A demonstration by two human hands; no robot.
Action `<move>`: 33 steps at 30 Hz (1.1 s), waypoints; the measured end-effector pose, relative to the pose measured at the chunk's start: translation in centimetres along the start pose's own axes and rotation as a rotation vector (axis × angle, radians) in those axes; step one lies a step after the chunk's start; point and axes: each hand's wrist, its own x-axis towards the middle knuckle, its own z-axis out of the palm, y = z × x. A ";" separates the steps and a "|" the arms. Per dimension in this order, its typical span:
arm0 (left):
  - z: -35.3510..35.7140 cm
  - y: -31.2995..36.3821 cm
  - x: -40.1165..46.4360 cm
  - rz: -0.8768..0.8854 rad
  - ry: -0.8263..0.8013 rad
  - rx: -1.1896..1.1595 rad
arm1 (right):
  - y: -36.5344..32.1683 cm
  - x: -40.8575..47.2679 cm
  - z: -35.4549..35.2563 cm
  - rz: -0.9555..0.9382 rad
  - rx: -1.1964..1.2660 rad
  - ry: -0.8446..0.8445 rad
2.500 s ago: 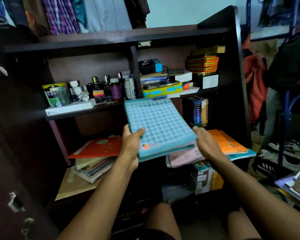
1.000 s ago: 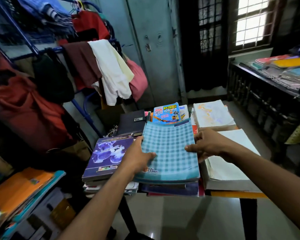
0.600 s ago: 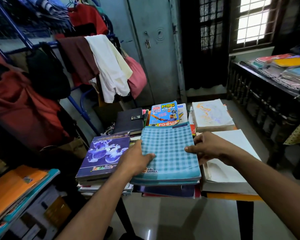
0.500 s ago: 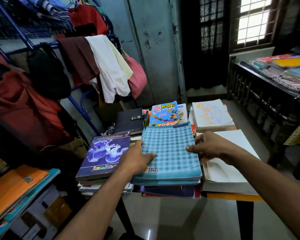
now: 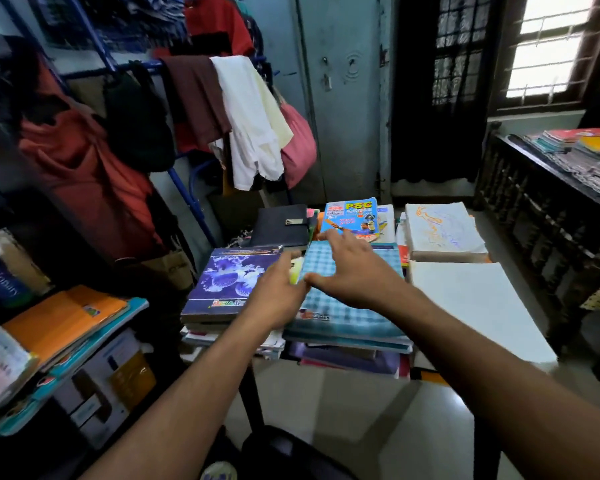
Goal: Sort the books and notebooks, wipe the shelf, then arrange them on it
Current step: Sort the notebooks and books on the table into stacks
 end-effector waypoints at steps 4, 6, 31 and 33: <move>-7.0 -2.2 -3.0 0.073 0.218 -0.048 | -7.5 1.2 2.4 -0.243 0.162 0.095; -11.7 -5.4 -6.5 0.049 0.351 -0.094 | -12.3 1.0 4.8 -0.346 0.266 0.028; -30.0 -33.2 -19.1 -0.721 0.992 -0.254 | -37.8 7.3 26.5 -0.436 -0.017 -0.407; -29.7 -34.1 -19.3 -0.720 1.029 -0.239 | -39.3 6.5 28.1 -0.449 -0.085 -0.369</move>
